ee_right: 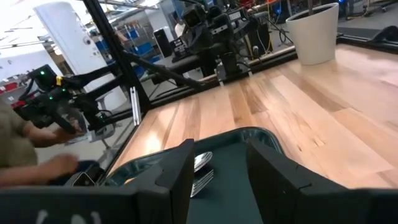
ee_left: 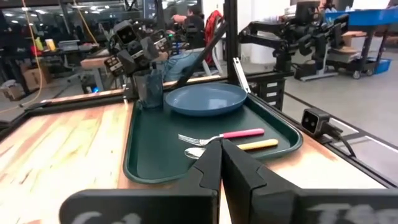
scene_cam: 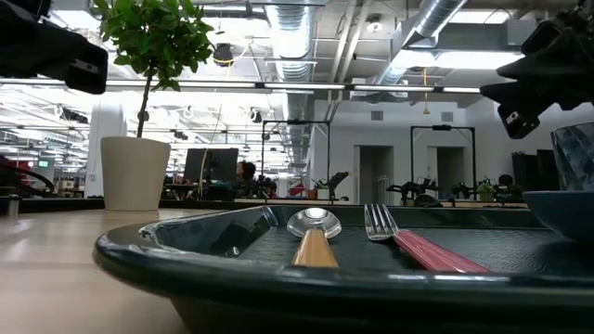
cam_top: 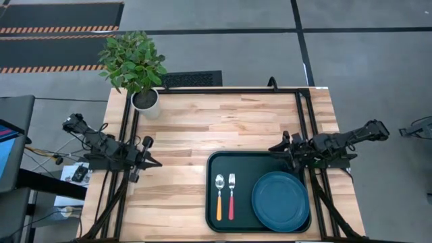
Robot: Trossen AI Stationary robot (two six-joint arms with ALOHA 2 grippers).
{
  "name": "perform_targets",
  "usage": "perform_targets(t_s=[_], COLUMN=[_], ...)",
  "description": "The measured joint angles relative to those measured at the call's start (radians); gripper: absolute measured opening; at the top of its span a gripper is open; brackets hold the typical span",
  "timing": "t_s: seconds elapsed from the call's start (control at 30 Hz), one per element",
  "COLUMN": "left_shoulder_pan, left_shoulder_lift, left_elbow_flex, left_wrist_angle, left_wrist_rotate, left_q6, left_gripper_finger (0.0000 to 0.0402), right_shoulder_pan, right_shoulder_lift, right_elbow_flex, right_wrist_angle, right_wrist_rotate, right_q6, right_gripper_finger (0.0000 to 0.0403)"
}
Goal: Pick and place plate/cup/fork/spoon on tray
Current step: Return to Home Position
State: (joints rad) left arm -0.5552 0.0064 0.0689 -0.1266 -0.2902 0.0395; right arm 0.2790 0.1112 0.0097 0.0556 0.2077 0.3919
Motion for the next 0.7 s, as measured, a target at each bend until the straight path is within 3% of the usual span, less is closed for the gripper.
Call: perform_targets(t_s=[0.7], left_shoulder_pan=[-0.003], left_shoulder_lift=[0.0], left_elbow_flex=[0.0], left_wrist_angle=[-0.003], left_wrist_rotate=[-0.007], left_q6=[0.002], left_gripper_finger=[0.0], right_shoulder_pan=[0.0], right_shoulder_lift=[0.0], right_elbow_flex=[-0.001], right_wrist_angle=[-0.01], right_wrist_rotate=[0.001], right_q6=[0.0], right_gripper_finger=[0.0171])
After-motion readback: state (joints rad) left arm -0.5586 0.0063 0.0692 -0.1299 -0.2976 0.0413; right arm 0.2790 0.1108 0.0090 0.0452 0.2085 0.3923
